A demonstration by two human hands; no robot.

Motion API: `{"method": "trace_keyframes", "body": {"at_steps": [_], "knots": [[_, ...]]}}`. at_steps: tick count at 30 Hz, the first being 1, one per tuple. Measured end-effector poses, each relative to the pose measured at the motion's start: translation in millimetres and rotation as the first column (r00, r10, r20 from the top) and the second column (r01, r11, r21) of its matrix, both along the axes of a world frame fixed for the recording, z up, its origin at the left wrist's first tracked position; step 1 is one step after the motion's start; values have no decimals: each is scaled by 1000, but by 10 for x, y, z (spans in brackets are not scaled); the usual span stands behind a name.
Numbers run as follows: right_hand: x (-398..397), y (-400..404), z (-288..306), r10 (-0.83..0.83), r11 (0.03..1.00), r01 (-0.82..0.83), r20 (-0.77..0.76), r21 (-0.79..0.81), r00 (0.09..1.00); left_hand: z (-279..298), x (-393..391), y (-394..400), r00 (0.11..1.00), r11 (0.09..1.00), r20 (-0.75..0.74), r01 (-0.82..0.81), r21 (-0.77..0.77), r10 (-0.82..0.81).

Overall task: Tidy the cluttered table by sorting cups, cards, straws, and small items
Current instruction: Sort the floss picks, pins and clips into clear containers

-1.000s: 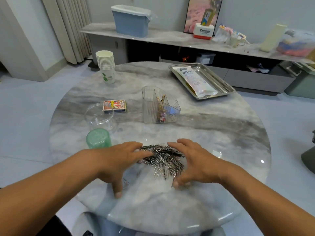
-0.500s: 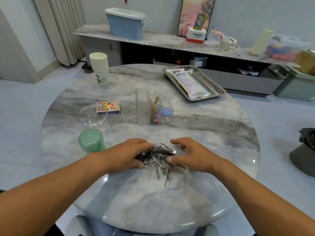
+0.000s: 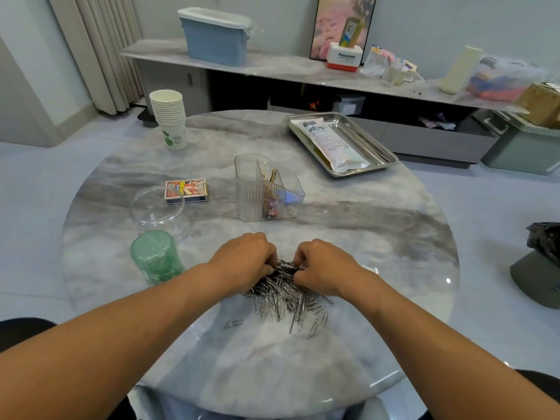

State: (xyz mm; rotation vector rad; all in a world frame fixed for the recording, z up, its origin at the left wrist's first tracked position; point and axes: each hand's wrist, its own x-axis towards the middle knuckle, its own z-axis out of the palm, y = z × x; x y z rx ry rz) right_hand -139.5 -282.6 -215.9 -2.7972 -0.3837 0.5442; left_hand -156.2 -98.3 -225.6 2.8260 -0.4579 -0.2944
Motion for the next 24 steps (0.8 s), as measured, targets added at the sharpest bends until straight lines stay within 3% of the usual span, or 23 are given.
{"method": "trace_keyframes", "body": {"at_steps": [6,12,16,19,24], "knots": [[29,-13,-3,-12,1000,13,-70,21,997,13,7,6,1000,999,6,-16,28,16],[48,-90,96,-12,1000,12,-2,-1,1000,180,3,114,989,989,16,-146,-21,146],[104,-226,212,-82,992,80,14,97,997,194,-4,185,979,980,-55,-198,-6,197],[104,-278,237,-155,949,170,-76,266,985,199,-25,171,958,923,-145,-279,-266,248],[12,-231,280,-212,744,357,-307,564,928,256,-74,58,872,693,-416,-466,-550,257]]}}
